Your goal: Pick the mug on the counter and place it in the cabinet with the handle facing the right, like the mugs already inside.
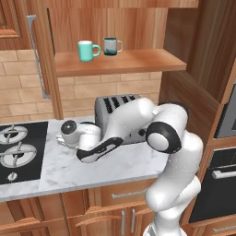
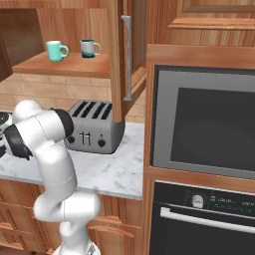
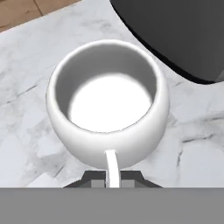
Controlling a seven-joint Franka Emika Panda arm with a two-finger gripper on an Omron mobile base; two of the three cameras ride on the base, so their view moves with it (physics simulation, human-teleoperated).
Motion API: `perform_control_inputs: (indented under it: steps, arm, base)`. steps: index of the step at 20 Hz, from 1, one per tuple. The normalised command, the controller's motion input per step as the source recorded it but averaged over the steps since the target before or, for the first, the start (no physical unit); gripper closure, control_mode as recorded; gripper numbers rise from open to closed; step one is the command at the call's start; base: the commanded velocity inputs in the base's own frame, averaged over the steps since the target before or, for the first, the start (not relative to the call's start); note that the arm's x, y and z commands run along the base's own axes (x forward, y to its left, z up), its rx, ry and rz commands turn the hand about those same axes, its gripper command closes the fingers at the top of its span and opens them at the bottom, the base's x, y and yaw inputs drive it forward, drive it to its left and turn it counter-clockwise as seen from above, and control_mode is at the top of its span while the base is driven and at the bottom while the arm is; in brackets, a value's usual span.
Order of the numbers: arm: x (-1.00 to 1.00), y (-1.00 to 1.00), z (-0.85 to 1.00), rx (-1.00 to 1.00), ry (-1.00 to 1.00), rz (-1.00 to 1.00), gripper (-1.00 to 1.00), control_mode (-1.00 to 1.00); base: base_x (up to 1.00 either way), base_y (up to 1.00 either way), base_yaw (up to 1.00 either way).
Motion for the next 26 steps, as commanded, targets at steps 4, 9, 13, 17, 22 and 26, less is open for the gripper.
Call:
perform_control_inputs:
  steps: [4,9,13,17,22,26]
  arm:
    - [-0.26,-0.14,0.39,0.00,-0.06,0.00,1.00,-1.00]
    - [-0.05,-0.19,0.21,0.00,0.00,0.00,1.00,-1.00]
    - [0.00,-0.33,0.02,0.02,0.03,0.00,1.00,-1.00]
    - [0.00,-0.17,0.11,0.03,0.08,0.00,1.00,-1.00]
    - [0.00,-0.02,0.49,0.04,0.05,0.00,1.00,-1.00]
    - [-0.01,0.00,0.50,0.02,0.02,0.00,1.00,-1.00]
  base:
    - [0.00,0.00,0.00]
    - [0.00,0.00,0.00]
    - [0.00,0.00,0.00]
    - [0.00,0.00,0.00]
    - [0.00,0.00,0.00]
    - [0.00,0.00,0.00]
